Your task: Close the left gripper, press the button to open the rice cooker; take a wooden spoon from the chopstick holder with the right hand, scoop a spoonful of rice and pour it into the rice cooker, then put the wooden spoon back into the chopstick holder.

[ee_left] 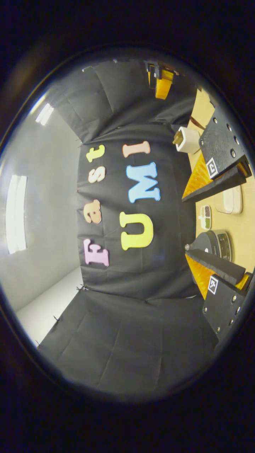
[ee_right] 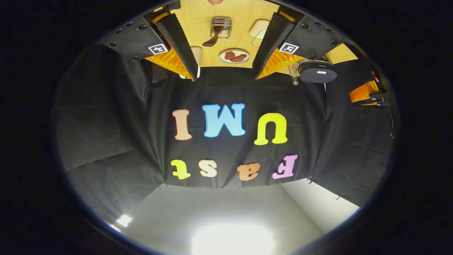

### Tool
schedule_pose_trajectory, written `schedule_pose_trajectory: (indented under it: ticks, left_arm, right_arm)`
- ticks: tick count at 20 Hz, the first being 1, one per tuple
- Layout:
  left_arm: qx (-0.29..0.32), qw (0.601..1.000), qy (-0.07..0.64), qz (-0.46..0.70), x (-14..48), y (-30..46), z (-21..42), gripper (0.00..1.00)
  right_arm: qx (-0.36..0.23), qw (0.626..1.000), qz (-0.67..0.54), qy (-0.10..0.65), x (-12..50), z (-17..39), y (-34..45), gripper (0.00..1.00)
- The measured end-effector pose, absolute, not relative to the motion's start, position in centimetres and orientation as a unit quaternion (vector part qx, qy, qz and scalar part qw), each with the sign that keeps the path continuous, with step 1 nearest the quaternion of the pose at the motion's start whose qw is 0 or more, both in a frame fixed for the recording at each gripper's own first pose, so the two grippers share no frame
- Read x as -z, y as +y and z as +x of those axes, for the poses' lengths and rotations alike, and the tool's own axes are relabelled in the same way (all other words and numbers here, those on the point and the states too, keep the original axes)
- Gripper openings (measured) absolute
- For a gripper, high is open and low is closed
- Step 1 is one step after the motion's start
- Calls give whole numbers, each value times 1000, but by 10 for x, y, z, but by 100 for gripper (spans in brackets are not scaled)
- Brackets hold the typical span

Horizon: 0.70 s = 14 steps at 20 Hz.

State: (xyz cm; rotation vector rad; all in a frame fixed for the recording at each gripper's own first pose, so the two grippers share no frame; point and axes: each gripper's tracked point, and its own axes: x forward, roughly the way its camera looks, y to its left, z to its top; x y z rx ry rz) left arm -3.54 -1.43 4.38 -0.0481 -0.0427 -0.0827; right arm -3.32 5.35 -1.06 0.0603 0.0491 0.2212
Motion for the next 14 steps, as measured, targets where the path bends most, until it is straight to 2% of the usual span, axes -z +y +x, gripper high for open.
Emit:
schedule_pose_trajectory:
  ticks: [6, 14]
  left_arm:
    - [41, 999, -23, -28, -49, 17, -31, 83]
    - [61, 998, -27, -10, -56, 18, -34, 82]
  right_arm:
    - [-101, 995, 16, 12, -2, -47, 64, 98]
    - [-95, 995, 15, 8, -5, -39, 75, 98]
